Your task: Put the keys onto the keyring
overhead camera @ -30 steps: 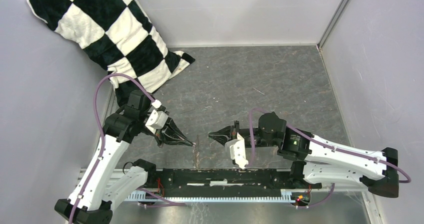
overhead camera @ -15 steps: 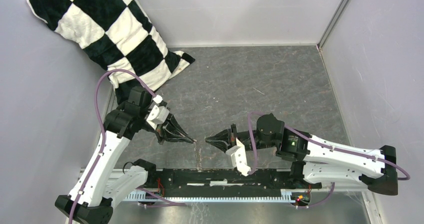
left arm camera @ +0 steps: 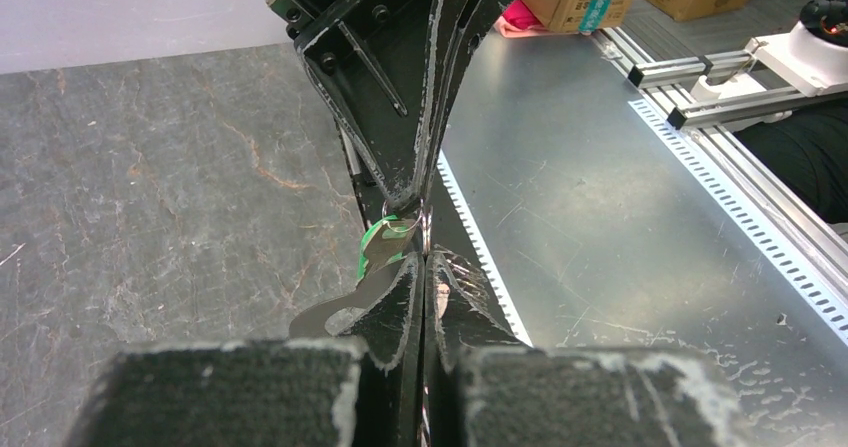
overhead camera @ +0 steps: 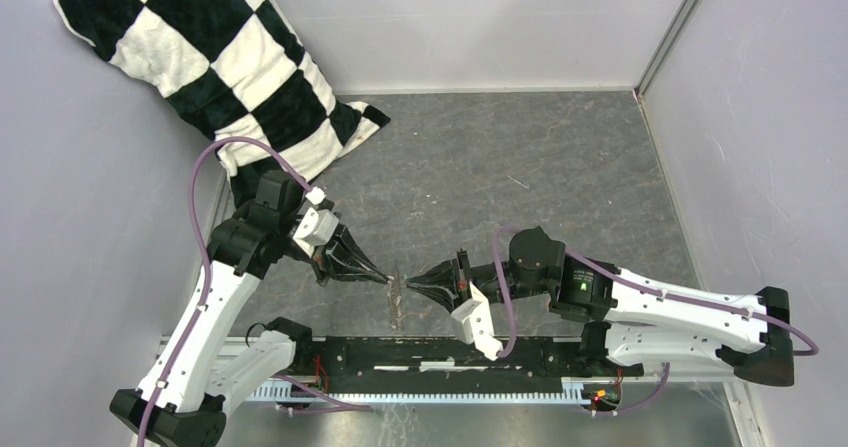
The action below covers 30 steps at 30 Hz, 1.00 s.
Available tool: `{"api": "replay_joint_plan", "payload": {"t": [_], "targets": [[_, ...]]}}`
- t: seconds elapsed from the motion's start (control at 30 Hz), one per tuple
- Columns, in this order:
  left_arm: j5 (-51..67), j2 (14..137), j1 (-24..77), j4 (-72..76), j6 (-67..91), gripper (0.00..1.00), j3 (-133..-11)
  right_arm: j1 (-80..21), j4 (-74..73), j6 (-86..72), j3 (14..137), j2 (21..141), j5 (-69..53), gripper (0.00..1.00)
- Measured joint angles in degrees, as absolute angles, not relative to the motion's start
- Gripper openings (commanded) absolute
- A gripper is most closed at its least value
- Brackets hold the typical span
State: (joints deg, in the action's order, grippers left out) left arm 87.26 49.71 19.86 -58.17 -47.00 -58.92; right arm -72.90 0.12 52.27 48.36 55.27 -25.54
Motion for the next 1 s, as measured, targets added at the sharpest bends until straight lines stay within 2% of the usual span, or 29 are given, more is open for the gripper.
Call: {"api": "replay_joint_plan", "payload": {"t": [1.0], "targets": [[87.4,49.1,19.9,-56.4,-44.4,0.02,-58.9,-73.1,3.5,54.0,49.0,55.7,-26.1,0.01]]}}
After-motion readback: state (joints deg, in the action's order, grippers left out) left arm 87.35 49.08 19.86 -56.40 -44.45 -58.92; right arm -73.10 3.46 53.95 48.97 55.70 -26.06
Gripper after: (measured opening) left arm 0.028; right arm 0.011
